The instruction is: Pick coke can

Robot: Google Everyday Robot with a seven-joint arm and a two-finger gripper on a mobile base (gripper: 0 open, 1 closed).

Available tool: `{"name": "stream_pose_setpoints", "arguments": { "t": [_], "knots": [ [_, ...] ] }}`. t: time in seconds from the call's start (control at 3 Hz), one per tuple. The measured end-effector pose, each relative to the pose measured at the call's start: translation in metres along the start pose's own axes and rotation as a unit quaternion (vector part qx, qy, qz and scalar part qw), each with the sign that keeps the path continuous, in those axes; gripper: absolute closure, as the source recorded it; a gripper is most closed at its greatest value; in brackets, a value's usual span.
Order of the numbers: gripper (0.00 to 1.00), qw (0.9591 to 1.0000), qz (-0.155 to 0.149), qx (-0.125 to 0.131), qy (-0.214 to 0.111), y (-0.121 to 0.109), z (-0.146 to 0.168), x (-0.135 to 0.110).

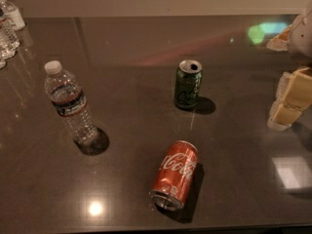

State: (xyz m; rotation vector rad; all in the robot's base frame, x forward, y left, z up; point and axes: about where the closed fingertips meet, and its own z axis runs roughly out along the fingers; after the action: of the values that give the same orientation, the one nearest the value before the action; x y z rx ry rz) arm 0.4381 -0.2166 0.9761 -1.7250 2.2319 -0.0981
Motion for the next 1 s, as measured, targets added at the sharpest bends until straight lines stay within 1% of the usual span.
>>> {"name": "stream_pose_setpoints", "arguments": {
  "t": [0.33,0.67,1.0],
  "knots": [
    [0.0,1.0,-0.003,0.001,-0.001,0.0,-0.001,-0.002],
    [0.0,0.999,-0.039,-0.015,-0.017,0.008,0.007,-0.021],
    [0.0,0.9928,-0.101,-0.05,-0.042,0.026,0.025,-0.053]
  ]
}}
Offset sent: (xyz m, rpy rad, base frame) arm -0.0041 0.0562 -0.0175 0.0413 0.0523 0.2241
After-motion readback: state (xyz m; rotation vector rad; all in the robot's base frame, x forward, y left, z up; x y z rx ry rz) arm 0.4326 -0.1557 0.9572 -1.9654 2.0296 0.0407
